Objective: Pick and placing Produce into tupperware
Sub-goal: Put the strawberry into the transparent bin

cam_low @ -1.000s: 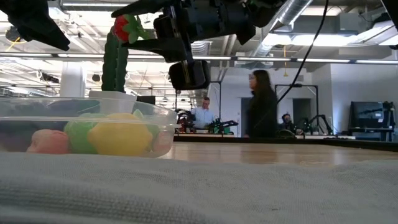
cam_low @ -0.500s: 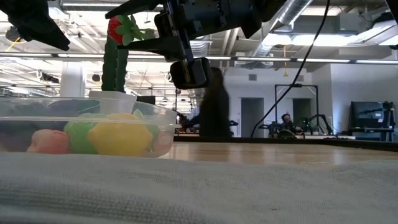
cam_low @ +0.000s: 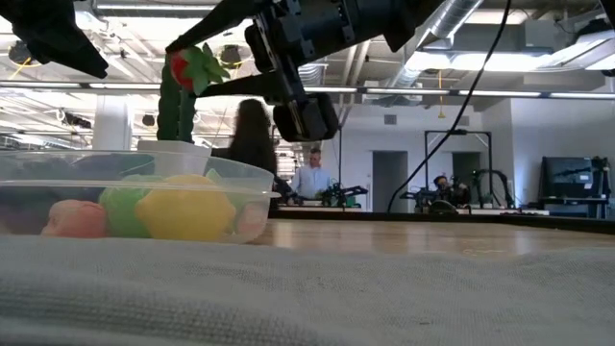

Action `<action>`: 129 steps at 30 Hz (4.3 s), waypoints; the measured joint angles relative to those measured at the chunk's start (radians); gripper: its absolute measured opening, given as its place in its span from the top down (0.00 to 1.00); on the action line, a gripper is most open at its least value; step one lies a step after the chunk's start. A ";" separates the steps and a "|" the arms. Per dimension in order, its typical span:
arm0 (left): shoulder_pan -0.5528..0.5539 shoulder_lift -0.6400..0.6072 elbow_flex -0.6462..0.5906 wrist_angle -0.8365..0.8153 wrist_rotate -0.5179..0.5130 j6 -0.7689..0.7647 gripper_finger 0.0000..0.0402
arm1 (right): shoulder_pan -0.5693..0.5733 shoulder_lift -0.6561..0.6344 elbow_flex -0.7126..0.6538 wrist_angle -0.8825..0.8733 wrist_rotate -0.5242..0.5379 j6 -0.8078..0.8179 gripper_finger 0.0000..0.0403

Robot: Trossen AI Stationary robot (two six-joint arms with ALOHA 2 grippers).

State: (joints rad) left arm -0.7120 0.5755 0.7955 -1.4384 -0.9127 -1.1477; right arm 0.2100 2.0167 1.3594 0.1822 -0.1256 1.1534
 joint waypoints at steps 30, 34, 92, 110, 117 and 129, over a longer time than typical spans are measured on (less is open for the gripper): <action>0.000 0.000 0.000 -0.001 -0.018 0.006 0.57 | 0.007 0.000 0.000 -0.078 0.131 0.026 0.55; 0.000 0.000 0.000 -0.001 -0.018 0.006 0.57 | 0.008 0.000 0.000 -0.078 0.131 0.032 0.55; 0.000 0.000 0.000 0.000 -0.068 -0.015 0.57 | 0.124 0.000 0.000 -0.009 0.442 0.079 0.56; 0.000 0.000 0.000 0.000 -0.070 -0.014 0.57 | 0.084 0.000 0.000 -0.072 0.474 0.078 0.57; 0.000 0.000 0.000 -0.001 -0.075 -0.003 0.57 | 0.091 0.000 0.000 -0.078 0.460 0.078 0.57; 0.000 0.000 0.000 -0.003 -0.077 0.000 0.57 | 0.124 0.200 0.164 -0.077 0.232 0.064 0.54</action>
State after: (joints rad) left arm -0.7120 0.5755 0.7956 -1.4418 -0.9893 -1.1475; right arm 0.3335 2.2166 1.5234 0.1049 0.1062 1.2171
